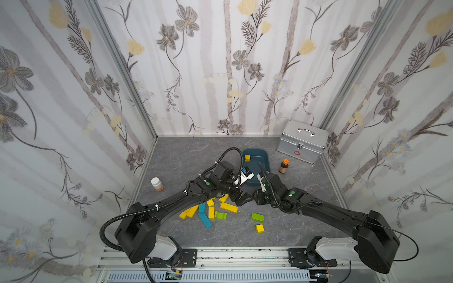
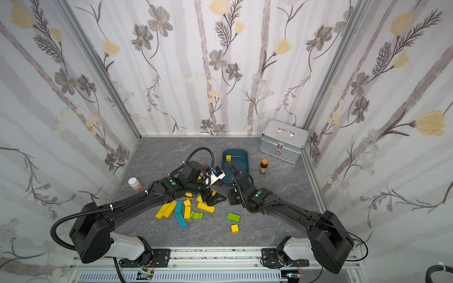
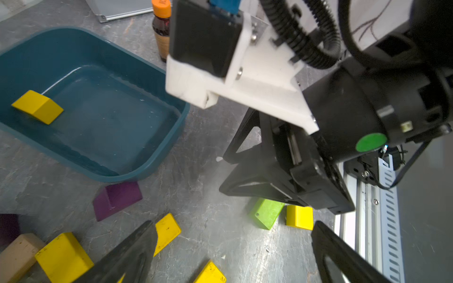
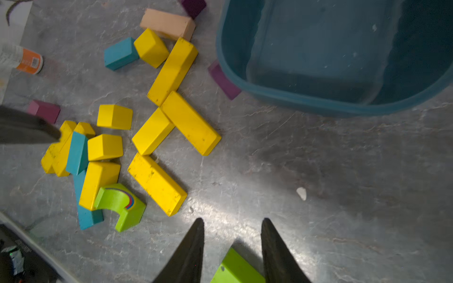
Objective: Pick out the yellow building blocks
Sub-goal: Pick up the building block from the center of the board.
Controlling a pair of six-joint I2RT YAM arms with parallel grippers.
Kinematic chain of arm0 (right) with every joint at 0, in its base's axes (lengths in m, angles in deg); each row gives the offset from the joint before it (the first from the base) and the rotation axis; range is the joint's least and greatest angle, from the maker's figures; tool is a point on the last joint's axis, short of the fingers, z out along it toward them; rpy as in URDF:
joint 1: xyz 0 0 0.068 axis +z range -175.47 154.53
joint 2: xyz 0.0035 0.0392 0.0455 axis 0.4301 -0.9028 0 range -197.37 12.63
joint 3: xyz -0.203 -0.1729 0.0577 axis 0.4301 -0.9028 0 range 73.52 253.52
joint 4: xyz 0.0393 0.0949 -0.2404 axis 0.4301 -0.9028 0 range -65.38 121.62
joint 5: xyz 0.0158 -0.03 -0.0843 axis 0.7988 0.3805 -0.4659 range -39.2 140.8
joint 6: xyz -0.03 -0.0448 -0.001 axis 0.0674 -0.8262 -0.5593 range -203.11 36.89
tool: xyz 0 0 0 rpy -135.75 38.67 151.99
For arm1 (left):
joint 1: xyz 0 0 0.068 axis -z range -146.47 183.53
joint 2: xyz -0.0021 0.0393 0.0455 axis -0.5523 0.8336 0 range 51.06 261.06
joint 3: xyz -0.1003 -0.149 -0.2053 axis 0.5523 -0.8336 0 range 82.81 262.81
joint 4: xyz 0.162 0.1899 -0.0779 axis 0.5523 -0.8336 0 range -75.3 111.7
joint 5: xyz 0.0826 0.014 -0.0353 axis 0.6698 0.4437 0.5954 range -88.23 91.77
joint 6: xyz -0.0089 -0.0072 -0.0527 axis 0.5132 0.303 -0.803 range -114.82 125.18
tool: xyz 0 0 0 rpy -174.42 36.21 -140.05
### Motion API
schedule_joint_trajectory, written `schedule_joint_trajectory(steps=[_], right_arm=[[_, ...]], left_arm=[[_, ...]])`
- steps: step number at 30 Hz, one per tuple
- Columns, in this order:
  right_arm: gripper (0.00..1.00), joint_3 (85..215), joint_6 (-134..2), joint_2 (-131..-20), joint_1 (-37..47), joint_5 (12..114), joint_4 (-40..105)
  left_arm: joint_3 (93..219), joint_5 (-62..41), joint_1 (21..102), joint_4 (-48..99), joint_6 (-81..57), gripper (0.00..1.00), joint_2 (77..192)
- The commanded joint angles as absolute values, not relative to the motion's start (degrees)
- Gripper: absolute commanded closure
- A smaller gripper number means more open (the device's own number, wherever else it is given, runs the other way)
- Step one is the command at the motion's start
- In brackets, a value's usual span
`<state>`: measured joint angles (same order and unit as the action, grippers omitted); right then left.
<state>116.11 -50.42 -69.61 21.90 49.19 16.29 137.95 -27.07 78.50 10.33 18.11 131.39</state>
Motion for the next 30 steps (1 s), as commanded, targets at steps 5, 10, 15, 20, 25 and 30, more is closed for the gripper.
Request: schedule_joint_trajectory(steps=[5,10,15,20,25,30], right_arm=[[0.6,111.8,-44.3,-65.8,28.2,45.6,16.4],[0.6,109.8,-42.1,-63.7,30.9,45.1,15.9],[0.61,109.3,-41.0,-64.3,33.0,45.4,13.6],[0.6,108.6,-39.3,-64.0,35.4,45.5,12.6],[0.6,107.9,-38.0,-63.4,37.8,45.4,11.4],[0.58,107.0,-36.3,-62.3,39.6,44.7,9.6]], left_arm=[[127.4,-29.5,82.9,14.0,29.3,0.0,122.8],[123.9,-26.9,85.6,14.6,33.5,0.0,119.8],[120.8,-23.3,88.4,17.4,35.7,0.0,120.0],[120.5,-22.8,89.9,16.5,37.4,0.0,120.5],[120.8,-21.3,90.9,14.2,39.7,0.0,120.4],[121.1,-19.4,91.7,11.8,42.4,0.0,120.6]])
